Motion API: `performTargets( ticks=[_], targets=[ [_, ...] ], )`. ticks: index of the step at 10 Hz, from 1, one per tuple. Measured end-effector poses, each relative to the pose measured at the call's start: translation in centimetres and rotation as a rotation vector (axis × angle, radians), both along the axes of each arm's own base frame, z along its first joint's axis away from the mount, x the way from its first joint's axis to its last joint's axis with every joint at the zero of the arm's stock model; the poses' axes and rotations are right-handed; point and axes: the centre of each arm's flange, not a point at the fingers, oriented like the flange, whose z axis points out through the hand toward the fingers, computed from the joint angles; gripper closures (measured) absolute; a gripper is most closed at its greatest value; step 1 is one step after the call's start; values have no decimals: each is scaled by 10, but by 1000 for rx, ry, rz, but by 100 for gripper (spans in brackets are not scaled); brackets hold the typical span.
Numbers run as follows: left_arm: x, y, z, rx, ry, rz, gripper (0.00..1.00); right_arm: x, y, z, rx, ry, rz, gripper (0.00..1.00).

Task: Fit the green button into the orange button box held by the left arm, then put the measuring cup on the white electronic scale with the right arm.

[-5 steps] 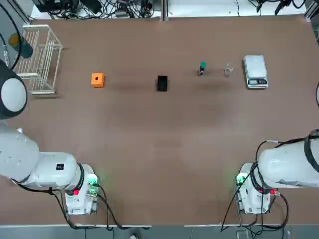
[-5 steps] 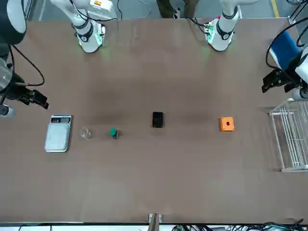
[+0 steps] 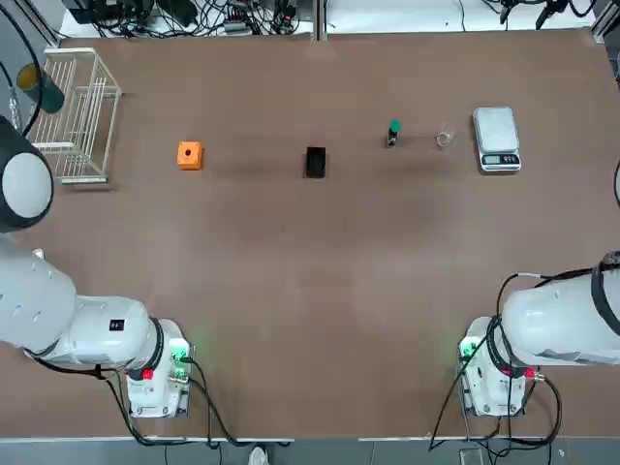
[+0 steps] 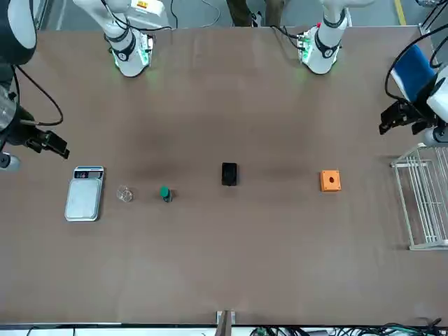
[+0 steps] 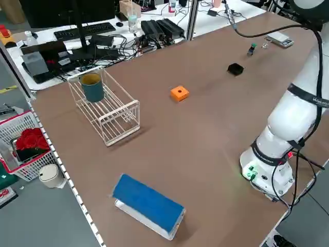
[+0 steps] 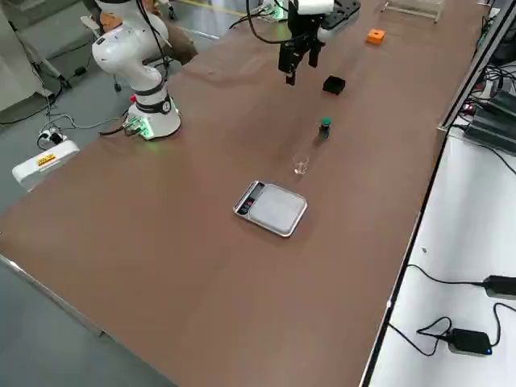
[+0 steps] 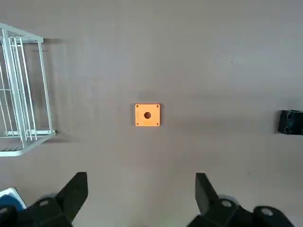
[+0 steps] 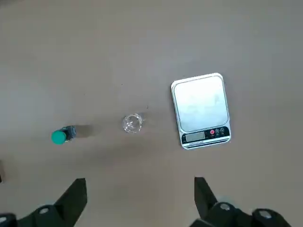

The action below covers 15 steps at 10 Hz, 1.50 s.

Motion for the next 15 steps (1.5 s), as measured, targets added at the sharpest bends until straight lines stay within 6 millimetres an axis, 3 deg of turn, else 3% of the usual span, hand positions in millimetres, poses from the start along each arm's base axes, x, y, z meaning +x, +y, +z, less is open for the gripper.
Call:
performTargets(
  ticks=[2, 5, 10, 15],
  targets=[
    [6, 1, -5, -1, -10, 1, 0, -1, 2, -1, 0, 6, 3, 0],
    [23, 6, -35, -2, 13, 11, 0, -1, 10, -1, 0, 10, 17, 0],
    [42, 6, -127, -4, 1, 42, 0, 0, 19, 0, 0, -3, 32, 0],
    [31, 3, -231, -7, -43, 61, 0, 0, 24, 0, 0, -3, 40, 0]
  ],
)
